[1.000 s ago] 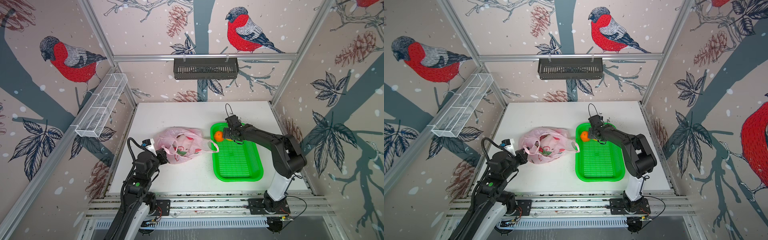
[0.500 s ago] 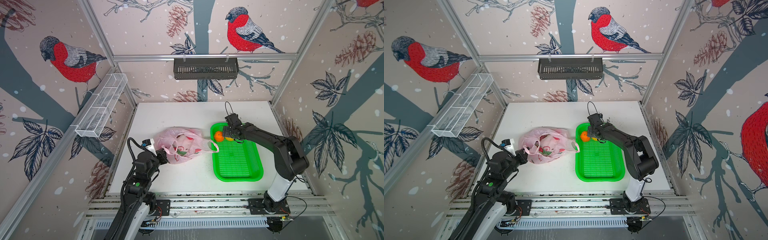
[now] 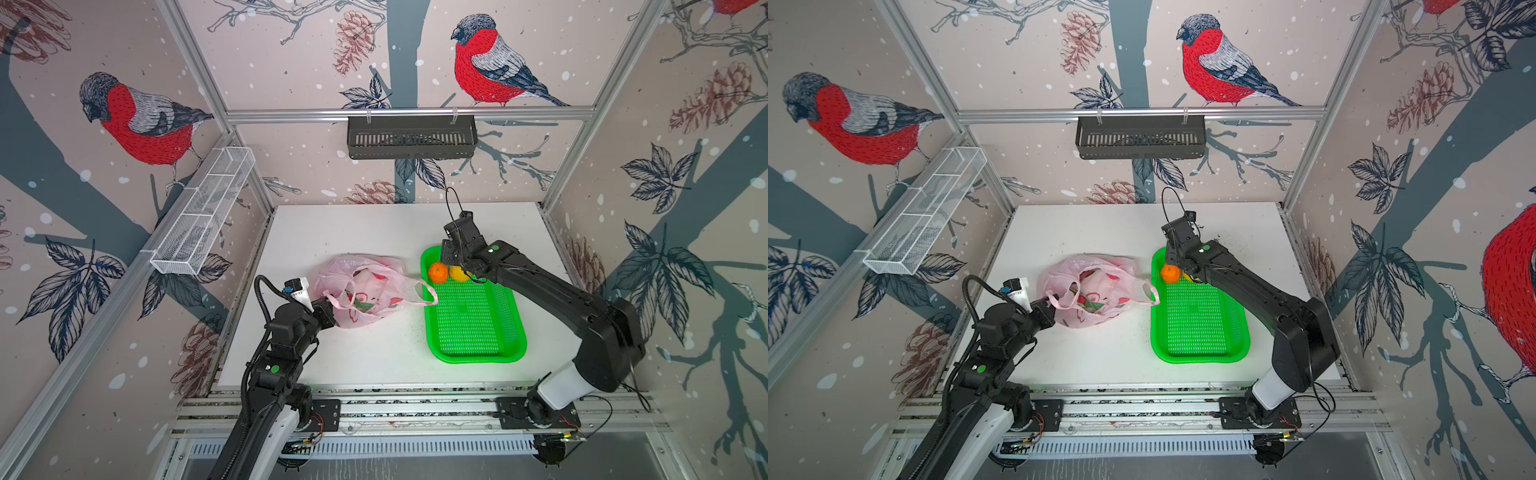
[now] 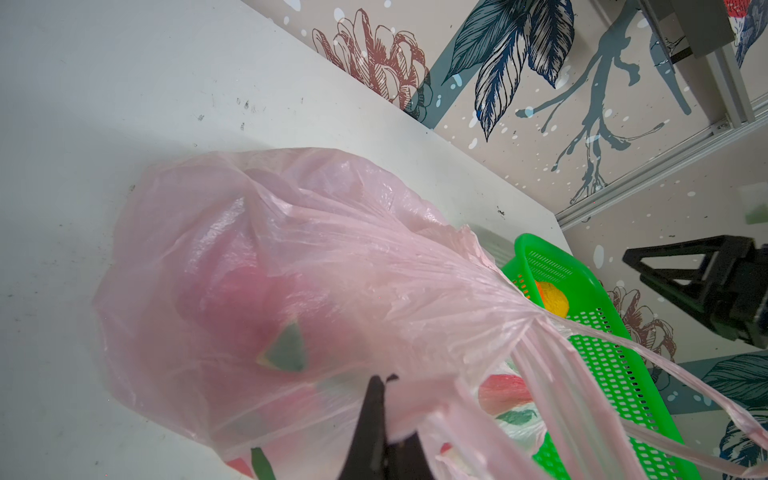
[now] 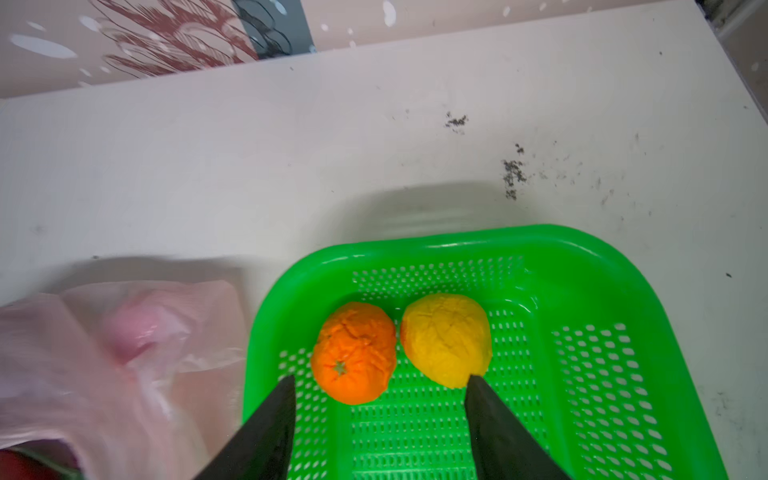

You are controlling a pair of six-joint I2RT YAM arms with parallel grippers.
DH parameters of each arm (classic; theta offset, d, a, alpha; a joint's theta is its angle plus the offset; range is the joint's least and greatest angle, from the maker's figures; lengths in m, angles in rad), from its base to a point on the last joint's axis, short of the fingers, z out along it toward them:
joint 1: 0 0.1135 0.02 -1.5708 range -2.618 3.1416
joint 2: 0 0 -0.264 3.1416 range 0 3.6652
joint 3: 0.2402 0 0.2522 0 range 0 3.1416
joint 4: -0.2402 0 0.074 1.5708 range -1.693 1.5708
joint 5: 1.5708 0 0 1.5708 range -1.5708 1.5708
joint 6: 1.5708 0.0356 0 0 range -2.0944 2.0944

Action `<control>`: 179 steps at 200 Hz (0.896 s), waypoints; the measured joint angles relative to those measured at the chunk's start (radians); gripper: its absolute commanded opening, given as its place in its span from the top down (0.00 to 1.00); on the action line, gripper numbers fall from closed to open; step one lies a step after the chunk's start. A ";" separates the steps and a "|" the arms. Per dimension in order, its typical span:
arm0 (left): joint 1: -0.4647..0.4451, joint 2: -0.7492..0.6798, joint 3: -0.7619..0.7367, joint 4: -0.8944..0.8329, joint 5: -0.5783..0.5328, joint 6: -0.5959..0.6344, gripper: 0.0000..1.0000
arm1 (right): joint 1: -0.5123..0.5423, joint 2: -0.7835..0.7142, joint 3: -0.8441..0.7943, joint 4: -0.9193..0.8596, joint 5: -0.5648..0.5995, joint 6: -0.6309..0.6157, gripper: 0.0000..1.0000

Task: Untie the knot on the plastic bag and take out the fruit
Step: 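Raise the open right gripper and move it toward the pink bag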

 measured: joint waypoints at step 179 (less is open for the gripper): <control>0.000 -0.019 0.000 0.000 0.003 -0.001 1.00 | 0.407 0.497 0.332 0.145 -0.139 0.110 0.81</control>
